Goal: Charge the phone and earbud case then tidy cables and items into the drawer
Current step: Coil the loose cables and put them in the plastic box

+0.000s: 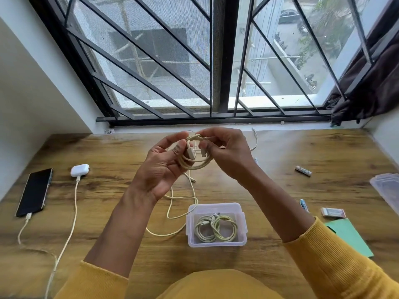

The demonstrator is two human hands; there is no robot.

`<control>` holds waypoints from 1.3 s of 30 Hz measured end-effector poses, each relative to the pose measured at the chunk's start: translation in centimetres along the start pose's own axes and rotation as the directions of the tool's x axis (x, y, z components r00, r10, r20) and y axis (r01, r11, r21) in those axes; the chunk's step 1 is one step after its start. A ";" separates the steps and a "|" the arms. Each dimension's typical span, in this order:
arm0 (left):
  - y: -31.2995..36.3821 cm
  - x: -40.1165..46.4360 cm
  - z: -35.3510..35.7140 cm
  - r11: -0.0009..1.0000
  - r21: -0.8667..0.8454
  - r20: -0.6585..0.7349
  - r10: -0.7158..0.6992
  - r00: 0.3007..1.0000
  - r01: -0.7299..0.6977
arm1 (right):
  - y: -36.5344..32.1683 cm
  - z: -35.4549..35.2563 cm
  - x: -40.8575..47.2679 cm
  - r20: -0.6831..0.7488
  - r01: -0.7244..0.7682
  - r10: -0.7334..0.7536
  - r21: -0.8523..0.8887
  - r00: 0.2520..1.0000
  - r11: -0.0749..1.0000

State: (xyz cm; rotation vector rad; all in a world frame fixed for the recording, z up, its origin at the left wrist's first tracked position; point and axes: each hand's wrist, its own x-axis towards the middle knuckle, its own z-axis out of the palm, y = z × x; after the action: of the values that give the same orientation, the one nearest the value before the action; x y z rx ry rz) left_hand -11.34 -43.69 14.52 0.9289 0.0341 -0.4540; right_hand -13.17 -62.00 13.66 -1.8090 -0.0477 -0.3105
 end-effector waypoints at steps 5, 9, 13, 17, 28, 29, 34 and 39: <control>-0.4 0.1 -0.6 0.989 -0.139 0.092 -0.032 0.995 0.045 | 0.5 -0.2 -0.1 -0.038 -0.017 0.016 -0.030 0.999 0.999; -0.7 0.2 -0.6 0.999 -0.032 0.086 0.009 0.996 -0.006 | 0.2 -0.3 -0.4 -0.004 -0.039 0.039 0.036 0.999 0.999; -0.7 0.6 -0.3 0.969 0.192 -0.036 0.164 0.986 -0.154 | -0.1 -0.7 -0.6 0.075 -0.131 0.118 0.199 0.990 0.971; -1.2 1.0 -0.3 0.876 0.393 -0.106 0.346 0.932 -0.280 | -0.3 -1.2 -0.5 0.166 -0.244 0.197 0.344 0.966 0.907; -2.0 0.9 -0.4 0.780 0.525 -0.061 0.434 0.899 -0.341 | -0.3 -1.9 -0.6 0.281 -0.416 0.311 0.512 0.908 0.751; -2.2 0.9 -0.3 0.751 0.553 -0.053 0.463 0.885 -0.360 | -0.2 -1.9 -0.7 0.285 -0.427 0.322 0.517 0.903 0.742; -3.8 0.6 0.1 0.543 0.719 -0.009 0.633 0.774 -0.435 | -0.1 -1.6 -1.1 0.256 -0.435 0.352 0.468 0.900 0.769; -3.7 0.8 0.0 0.382 0.802 0.086 0.687 0.721 -0.460 | -0.1 -1.7 -1.1 0.339 -0.501 0.370 0.543 0.865 0.674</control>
State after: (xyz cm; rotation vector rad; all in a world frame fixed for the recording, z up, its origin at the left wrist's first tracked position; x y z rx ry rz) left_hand -12.08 -45.83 11.51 1.7995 -0.2819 0.4108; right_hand -14.55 -63.44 13.87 -1.1270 0.1356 0.2302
